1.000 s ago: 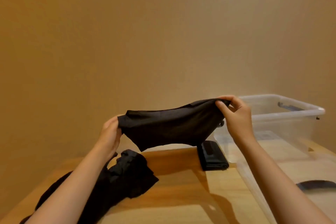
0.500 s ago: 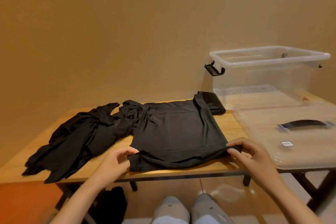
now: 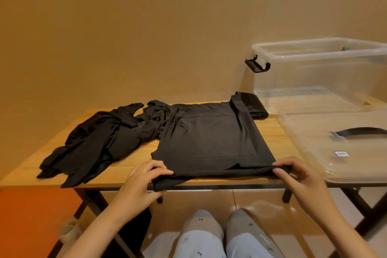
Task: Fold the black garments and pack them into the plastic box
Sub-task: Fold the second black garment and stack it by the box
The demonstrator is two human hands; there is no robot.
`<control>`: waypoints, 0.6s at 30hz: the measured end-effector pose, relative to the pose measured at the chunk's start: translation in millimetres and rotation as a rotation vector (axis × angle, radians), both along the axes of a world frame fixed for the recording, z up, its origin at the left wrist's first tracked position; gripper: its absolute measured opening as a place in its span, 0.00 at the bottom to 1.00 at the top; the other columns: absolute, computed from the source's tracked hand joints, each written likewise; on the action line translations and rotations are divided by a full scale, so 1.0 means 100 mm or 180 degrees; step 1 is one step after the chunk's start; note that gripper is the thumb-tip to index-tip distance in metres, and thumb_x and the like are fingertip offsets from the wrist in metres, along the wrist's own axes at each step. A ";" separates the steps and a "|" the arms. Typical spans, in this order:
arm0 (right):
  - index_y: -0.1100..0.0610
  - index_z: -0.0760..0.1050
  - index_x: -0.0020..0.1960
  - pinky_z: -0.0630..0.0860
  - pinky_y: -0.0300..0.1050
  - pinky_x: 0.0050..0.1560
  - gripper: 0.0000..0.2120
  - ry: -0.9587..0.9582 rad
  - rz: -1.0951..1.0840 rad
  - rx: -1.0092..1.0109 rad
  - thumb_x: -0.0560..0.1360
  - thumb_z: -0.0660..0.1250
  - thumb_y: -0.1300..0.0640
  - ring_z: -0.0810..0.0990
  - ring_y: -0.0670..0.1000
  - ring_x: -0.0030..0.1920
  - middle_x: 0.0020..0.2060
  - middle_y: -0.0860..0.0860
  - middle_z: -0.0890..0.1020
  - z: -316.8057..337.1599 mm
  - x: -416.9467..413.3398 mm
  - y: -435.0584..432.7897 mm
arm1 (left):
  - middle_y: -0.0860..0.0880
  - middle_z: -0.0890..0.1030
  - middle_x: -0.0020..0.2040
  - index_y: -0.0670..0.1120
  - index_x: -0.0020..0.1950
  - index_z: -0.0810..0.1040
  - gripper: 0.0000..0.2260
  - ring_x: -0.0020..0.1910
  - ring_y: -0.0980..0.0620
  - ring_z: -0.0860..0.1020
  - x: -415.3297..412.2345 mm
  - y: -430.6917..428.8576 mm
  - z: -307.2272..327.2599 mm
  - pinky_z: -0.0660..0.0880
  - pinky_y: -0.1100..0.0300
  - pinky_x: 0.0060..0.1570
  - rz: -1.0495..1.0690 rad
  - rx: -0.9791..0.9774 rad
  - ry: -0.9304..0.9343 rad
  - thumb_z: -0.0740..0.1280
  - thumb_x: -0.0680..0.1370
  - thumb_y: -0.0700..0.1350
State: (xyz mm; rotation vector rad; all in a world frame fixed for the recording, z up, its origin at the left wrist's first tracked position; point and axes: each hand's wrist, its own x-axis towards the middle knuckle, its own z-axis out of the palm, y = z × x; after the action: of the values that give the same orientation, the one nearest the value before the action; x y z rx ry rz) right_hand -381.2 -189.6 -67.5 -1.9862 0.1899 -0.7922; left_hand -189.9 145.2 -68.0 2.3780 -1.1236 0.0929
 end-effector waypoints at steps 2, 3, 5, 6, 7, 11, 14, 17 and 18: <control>0.39 0.79 0.45 0.75 0.31 0.49 0.14 -0.0039 -0.0023 0.0019 0.67 0.65 0.32 0.80 0.43 0.48 0.43 0.42 0.82 -0.02 0.00 0.00 | 0.68 0.72 0.60 0.65 0.58 0.76 0.22 0.67 0.64 0.66 -0.03 0.03 -0.04 0.62 0.61 0.66 0.0056 -0.0202 -0.0063 0.73 0.74 0.40; 0.40 0.78 0.45 0.75 0.32 0.49 0.15 -0.0034 -0.0004 0.0023 0.68 0.65 0.32 0.80 0.43 0.48 0.43 0.43 0.82 -0.03 0.00 0.01 | 0.68 0.73 0.60 0.64 0.57 0.77 0.21 0.67 0.66 0.66 -0.04 0.04 -0.04 0.62 0.60 0.67 0.0073 -0.0378 0.0005 0.71 0.75 0.38; 0.41 0.78 0.45 0.76 0.37 0.49 0.08 -0.0049 -0.0040 -0.0017 0.70 0.66 0.39 0.80 0.45 0.48 0.43 0.43 0.82 -0.05 0.00 0.01 | 0.67 0.75 0.60 0.61 0.54 0.80 0.17 0.66 0.66 0.69 -0.05 0.04 -0.02 0.65 0.56 0.68 0.0084 -0.0654 0.0226 0.70 0.76 0.38; 0.41 0.78 0.45 0.76 0.39 0.50 0.03 0.0017 -0.0018 0.0011 0.72 0.67 0.46 0.80 0.45 0.48 0.43 0.43 0.82 -0.06 0.01 0.00 | 0.66 0.77 0.58 0.59 0.53 0.81 0.15 0.66 0.65 0.70 -0.03 0.03 0.00 0.66 0.54 0.68 0.0120 -0.0735 0.0341 0.69 0.76 0.39; 0.41 0.77 0.45 0.76 0.41 0.50 0.05 0.0059 -0.0019 -0.0001 0.73 0.67 0.52 0.80 0.45 0.48 0.44 0.43 0.82 -0.09 0.01 -0.01 | 0.65 0.79 0.57 0.58 0.53 0.82 0.13 0.65 0.64 0.71 -0.02 0.03 0.00 0.67 0.52 0.68 0.0179 -0.0794 0.0450 0.69 0.76 0.40; 0.41 0.77 0.44 0.76 0.36 0.50 0.06 -0.0028 -0.0064 0.0000 0.73 0.67 0.53 0.80 0.44 0.48 0.44 0.43 0.81 -0.06 0.03 0.04 | 0.61 0.80 0.58 0.56 0.55 0.82 0.11 0.64 0.61 0.73 -0.05 0.02 0.04 0.70 0.52 0.67 0.0486 -0.0903 0.0778 0.66 0.79 0.42; 0.41 0.77 0.44 0.74 0.30 0.48 0.06 -0.0042 -0.0082 0.0060 0.73 0.67 0.52 0.79 0.42 0.48 0.44 0.42 0.81 -0.04 0.00 0.04 | 0.60 0.81 0.48 0.58 0.48 0.81 0.13 0.53 0.61 0.77 -0.17 0.01 0.13 0.73 0.65 0.55 0.0442 -0.1219 0.0922 0.63 0.80 0.40; 0.42 0.77 0.43 0.74 0.31 0.48 0.15 0.0054 -0.0118 -0.0076 0.75 0.68 0.64 0.79 0.43 0.47 0.43 0.42 0.81 -0.02 -0.05 0.03 | 0.58 0.80 0.45 0.60 0.46 0.79 0.15 0.49 0.60 0.78 -0.28 0.03 0.20 0.71 0.73 0.48 0.0465 -0.1411 0.0997 0.62 0.81 0.39; 0.42 0.77 0.43 0.74 0.31 0.48 0.15 0.0035 -0.0113 -0.0110 0.75 0.68 0.63 0.79 0.42 0.48 0.43 0.42 0.81 0.00 -0.08 0.03 | 0.57 0.80 0.45 0.60 0.46 0.79 0.15 0.49 0.60 0.78 -0.31 0.04 0.20 0.72 0.72 0.48 0.0480 -0.1440 0.0993 0.62 0.81 0.39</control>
State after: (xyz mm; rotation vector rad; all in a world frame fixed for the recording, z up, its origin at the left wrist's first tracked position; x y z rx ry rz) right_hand -389.1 -186.6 -67.3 -2.0249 0.2198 -0.8125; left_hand -221.0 149.3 -47.7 1.9820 -0.6897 0.0221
